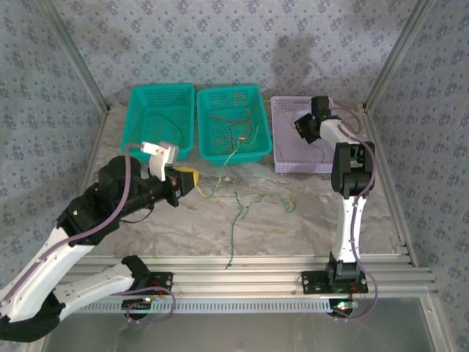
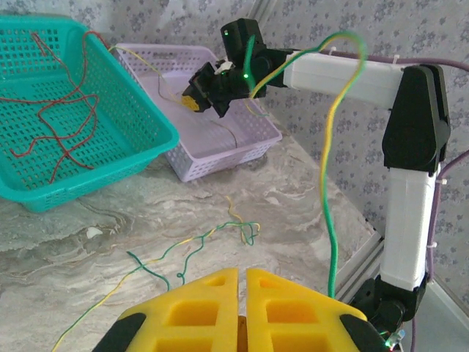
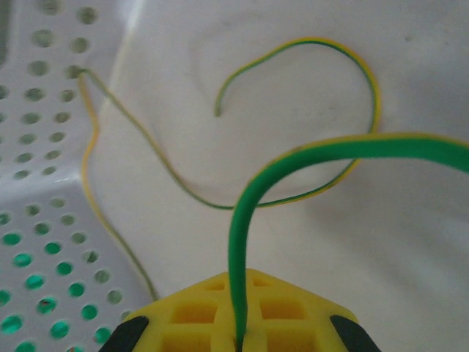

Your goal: Untangle the cables

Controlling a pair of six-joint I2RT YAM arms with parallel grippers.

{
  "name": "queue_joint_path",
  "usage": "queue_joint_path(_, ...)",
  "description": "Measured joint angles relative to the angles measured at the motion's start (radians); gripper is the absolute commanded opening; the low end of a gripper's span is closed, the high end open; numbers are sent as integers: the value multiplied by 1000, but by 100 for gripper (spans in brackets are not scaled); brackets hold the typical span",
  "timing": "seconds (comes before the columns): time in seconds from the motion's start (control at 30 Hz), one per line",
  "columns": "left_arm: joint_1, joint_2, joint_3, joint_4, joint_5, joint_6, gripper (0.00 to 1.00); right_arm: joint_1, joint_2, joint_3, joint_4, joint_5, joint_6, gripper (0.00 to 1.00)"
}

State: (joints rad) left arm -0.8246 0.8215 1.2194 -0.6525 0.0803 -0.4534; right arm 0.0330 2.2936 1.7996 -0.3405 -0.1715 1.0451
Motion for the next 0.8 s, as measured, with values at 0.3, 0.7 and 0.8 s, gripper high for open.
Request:
queue_joint_path(0.3, 0, 27, 0, 2, 23, 0, 0, 11, 66, 107, -116, 106, 43, 0)
queue_joint_path(0.7, 0, 58, 6, 0, 36, 0, 0, 68, 184, 354, -315, 229, -24, 0)
queue_joint_path(0.8, 0, 58, 6, 0, 35, 0, 0, 79, 204, 363, -335, 233, -30, 1)
